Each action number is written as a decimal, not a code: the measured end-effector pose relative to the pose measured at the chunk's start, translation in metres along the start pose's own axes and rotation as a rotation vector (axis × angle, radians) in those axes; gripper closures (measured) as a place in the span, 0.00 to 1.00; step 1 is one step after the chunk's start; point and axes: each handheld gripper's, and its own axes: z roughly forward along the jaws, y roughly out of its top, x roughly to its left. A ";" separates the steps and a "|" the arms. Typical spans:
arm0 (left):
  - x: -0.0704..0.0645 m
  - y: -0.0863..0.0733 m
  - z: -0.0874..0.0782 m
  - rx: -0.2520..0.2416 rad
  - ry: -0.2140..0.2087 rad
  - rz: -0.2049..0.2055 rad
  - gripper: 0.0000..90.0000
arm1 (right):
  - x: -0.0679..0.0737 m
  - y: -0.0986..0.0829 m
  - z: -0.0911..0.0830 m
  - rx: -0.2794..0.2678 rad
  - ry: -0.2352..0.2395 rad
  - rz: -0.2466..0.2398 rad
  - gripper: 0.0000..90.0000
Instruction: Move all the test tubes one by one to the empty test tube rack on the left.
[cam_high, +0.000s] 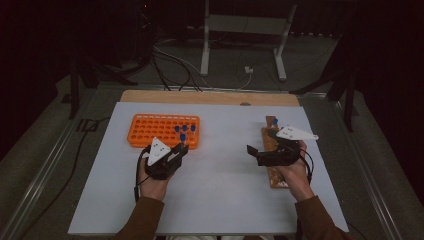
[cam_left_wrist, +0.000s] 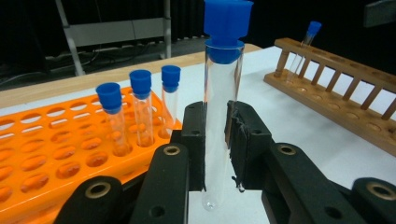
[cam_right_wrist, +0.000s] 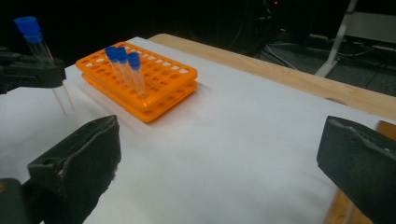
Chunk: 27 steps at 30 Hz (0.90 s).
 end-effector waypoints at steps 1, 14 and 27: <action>0.001 0.001 -0.001 -0.001 0.004 0.002 0.87 | -0.001 0.000 -0.002 -0.004 0.000 0.004 0.00; 0.031 0.013 -0.006 -0.067 0.116 -0.012 0.87 | -0.016 0.001 -0.014 -0.045 -0.017 0.058 0.00; 0.049 0.010 0.029 -0.016 0.136 0.009 0.87 | -0.019 0.001 -0.018 -0.061 -0.012 0.075 0.00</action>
